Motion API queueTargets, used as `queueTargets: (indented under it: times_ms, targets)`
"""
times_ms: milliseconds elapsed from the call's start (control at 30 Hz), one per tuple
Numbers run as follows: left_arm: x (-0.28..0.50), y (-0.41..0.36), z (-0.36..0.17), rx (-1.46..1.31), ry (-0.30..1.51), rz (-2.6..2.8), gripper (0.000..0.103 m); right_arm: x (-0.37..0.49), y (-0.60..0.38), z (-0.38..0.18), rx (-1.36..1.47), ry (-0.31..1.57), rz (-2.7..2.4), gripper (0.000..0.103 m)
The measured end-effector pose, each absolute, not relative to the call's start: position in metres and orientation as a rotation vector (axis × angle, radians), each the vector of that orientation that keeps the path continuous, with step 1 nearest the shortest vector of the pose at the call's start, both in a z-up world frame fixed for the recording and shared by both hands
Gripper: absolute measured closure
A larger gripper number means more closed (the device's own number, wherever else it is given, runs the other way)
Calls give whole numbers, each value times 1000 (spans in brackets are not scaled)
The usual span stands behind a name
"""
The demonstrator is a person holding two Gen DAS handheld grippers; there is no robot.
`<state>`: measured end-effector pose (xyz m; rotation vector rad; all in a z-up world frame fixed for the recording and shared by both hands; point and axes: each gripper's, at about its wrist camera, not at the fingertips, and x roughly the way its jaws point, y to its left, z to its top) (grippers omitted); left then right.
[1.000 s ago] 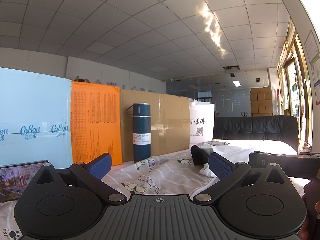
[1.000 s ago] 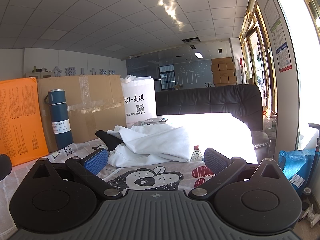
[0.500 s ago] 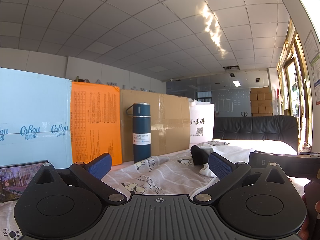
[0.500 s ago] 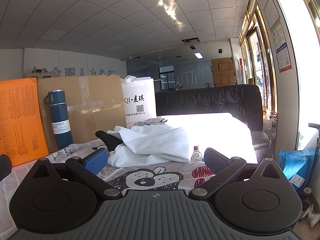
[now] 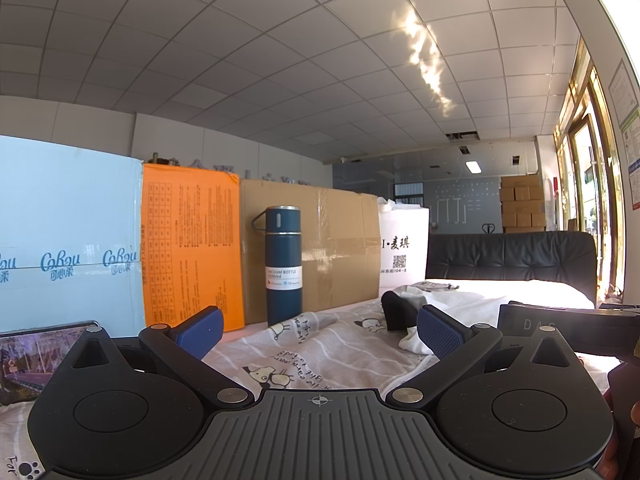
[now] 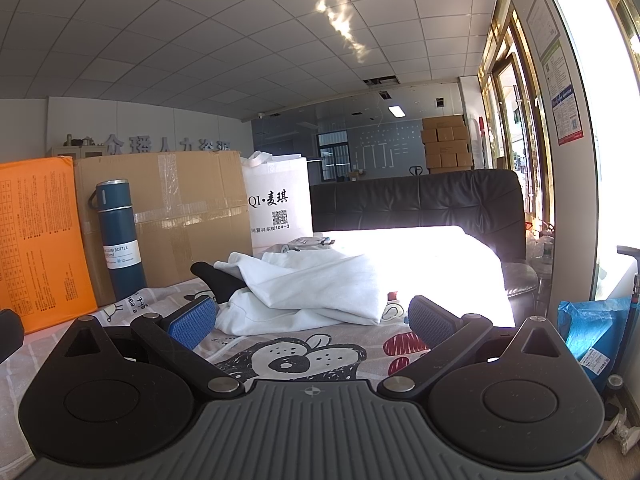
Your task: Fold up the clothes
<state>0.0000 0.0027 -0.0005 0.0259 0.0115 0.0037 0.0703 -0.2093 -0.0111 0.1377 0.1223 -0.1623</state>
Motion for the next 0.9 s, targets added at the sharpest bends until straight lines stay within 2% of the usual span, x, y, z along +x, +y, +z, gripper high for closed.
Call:
queueTargets:
  times_ms: [900]
  targets:
    - [-3,2,1,27,7,5,0,69,-209,-11,137,117,-162,0]
